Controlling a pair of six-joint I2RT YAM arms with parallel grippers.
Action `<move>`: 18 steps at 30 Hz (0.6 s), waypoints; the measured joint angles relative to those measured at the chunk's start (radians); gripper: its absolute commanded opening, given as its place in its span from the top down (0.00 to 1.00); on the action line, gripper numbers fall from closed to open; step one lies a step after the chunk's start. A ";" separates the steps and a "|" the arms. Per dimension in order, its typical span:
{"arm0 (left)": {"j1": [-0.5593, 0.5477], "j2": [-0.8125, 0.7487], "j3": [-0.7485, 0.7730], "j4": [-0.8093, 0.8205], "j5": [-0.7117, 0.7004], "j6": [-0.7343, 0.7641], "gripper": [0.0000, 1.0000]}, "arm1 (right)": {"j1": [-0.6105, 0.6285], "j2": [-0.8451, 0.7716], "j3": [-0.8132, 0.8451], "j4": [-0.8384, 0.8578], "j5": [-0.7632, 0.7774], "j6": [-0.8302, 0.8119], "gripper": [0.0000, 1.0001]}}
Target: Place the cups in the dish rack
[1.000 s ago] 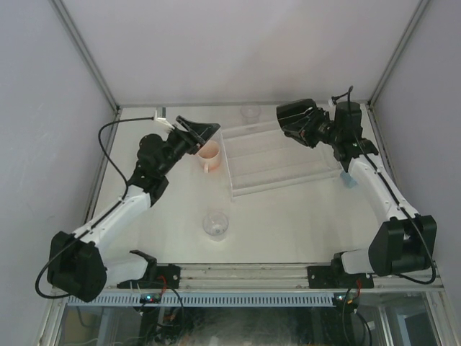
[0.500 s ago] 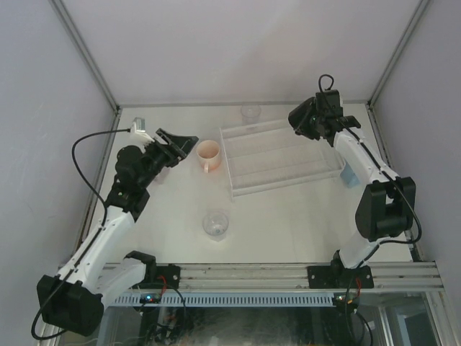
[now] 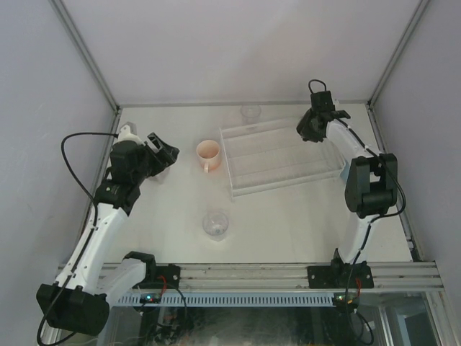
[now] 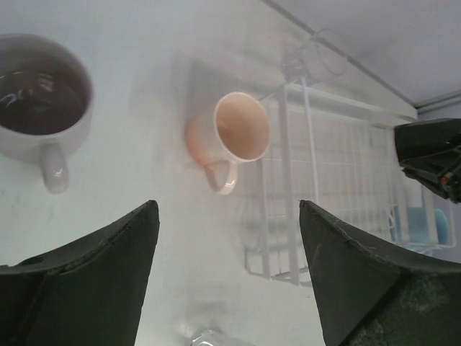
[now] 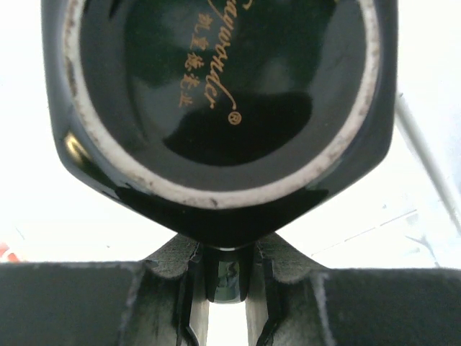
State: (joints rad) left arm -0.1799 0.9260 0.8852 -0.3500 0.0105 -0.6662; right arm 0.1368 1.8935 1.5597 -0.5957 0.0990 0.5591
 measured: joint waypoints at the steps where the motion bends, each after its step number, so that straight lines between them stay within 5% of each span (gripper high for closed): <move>1: 0.011 0.008 0.000 -0.013 0.000 0.002 0.17 | 0.000 0.013 0.014 -0.008 0.011 -0.007 1.00; 18: 0.033 0.009 0.000 -0.059 -0.011 0.026 0.17 | 0.016 0.129 0.056 0.019 0.130 -0.045 1.00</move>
State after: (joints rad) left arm -0.1471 0.9348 0.8848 -0.4088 -0.0010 -0.6399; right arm 0.1528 2.0220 1.6154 -0.5770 0.2291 0.5137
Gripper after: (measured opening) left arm 0.827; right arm 0.177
